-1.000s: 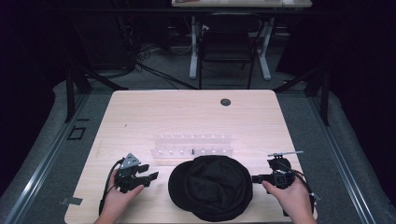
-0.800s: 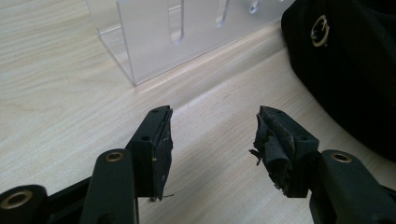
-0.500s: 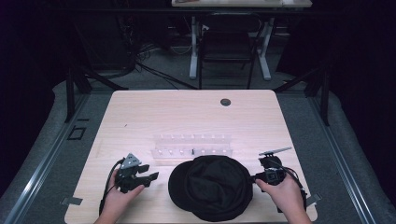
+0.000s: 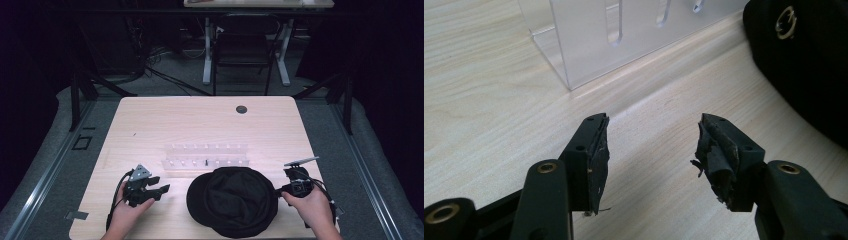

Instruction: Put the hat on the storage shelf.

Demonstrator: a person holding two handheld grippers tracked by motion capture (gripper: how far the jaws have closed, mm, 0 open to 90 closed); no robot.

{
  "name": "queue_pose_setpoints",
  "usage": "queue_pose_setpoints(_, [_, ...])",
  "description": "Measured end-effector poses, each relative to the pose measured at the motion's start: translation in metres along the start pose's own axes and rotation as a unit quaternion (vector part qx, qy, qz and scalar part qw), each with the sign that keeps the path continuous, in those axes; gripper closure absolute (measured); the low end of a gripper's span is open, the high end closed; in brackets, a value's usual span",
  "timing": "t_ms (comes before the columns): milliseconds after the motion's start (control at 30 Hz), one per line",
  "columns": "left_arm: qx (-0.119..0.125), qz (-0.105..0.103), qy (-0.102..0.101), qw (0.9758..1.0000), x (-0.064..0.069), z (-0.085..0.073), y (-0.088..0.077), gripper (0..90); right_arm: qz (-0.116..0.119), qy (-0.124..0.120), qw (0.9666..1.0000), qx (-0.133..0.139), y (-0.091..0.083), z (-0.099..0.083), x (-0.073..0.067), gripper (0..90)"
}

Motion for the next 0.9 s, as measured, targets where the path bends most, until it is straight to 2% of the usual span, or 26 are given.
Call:
queue_pose_setpoints(133, [-0.001, 0.001, 0.002, 1.0, 0.0, 0.0, 0.0, 46.1, -0.015, 0.007, 0.9999, -0.004, -0.005, -0.002, 0.008, 87.4])
queue_pose_setpoints(233, [-0.002, 0.001, 0.002, 1.0, 0.001, 0.0, 0.001, 46.2, -0.031, 0.007, 0.9993, -0.021, -0.008, -0.003, 0.014, 86.7])
queue_pose_setpoints(367, [-0.003, 0.001, 0.003, 1.0, 0.001, 0.0, 0.001, 46.2, -0.04, 0.009, 0.9986, -0.034, -0.009, -0.002, 0.017, 84.8])
queue_pose_setpoints(433, [-0.002, 0.002, 0.004, 1.0, 0.001, 0.0, 0.001, 46.2, -0.04, 0.01, 0.9982, -0.042, -0.009, 0.0, 0.017, 84.4])
queue_pose_setpoints(500, [-0.002, 0.002, 0.002, 1.0, 0.001, 0.0, 0.002, 46.2, -0.039, 0.015, 0.9984, -0.036, -0.007, 0.001, 0.017, 84.2])
queue_pose_setpoints(533, [-0.002, 0.002, 0.003, 1.0, 0.001, 0.0, 0.002, 46.2, -0.044, 0.011, 0.9976, -0.053, -0.008, 0.002, 0.017, 84.0])
queue_pose_setpoints(667, [-0.002, 0.002, 0.003, 1.0, 0.002, 0.0, 0.002, 46.2, -0.048, 0.013, 0.9973, -0.054, -0.005, 0.004, 0.016, 83.8])
queue_pose_setpoints(900, [-0.002, 0.002, 0.003, 1.0, 0.001, 0.0, 0.002, 46.2, -0.035, 0.022, 0.9958, -0.082, 0.0, 0.006, 0.018, 83.5])
Point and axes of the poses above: each handheld gripper's, and its own axes: y roughly forward along the jaws, z roughly out of its top, x roughly to its right, the point moved 6 cm from there along y, roughly forward along the jaws
